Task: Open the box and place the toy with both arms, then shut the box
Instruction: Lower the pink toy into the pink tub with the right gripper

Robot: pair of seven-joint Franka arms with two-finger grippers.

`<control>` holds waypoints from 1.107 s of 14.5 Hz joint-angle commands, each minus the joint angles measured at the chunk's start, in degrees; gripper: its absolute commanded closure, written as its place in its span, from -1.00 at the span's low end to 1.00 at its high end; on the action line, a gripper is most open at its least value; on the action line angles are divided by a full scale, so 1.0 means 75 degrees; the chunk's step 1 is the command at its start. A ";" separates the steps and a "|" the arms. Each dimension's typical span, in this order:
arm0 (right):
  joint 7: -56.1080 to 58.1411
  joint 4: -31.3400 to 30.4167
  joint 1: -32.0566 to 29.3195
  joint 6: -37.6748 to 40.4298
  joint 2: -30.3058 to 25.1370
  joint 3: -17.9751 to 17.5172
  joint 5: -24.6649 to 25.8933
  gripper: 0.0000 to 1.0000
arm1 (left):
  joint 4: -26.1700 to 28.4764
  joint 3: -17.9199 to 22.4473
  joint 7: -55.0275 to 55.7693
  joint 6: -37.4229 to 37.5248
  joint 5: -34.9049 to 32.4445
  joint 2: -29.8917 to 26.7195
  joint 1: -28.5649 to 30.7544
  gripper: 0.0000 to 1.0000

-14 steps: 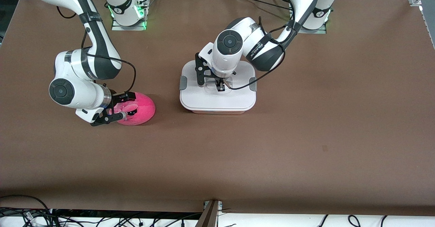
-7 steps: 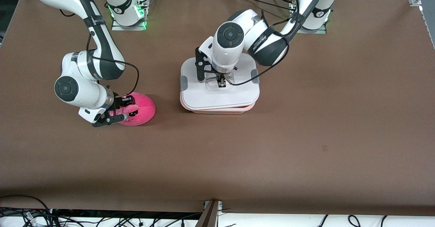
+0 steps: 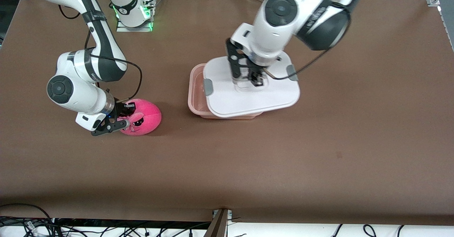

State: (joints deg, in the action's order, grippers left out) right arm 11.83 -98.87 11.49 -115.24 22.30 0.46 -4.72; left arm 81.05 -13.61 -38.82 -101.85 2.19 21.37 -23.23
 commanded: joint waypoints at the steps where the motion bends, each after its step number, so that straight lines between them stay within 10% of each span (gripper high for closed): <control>1: 0.1114 0.0956 0.0004 0.1520 -0.0277 -0.0399 -0.0027 1.00 | -0.0270 -0.0014 -0.0434 0.0417 -0.0116 -0.0096 0.0611 1.00; 9: 0.2206 0.2249 0.0015 0.2732 -0.0289 -0.3012 0.1168 1.00 | -0.0577 -0.0025 -0.4008 0.0771 -0.0351 -0.0225 0.2837 1.00; 16: 0.2548 0.2261 0.1104 0.2335 0.0237 -0.3049 0.1930 1.00 | -0.0577 -0.0025 -0.4164 0.0712 -0.0315 0.0068 0.3191 1.00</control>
State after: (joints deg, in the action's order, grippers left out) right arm 29.78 -83.46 18.63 -96.75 22.24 -22.50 8.00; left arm 77.12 -13.13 -69.10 -96.76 0.20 22.32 0.51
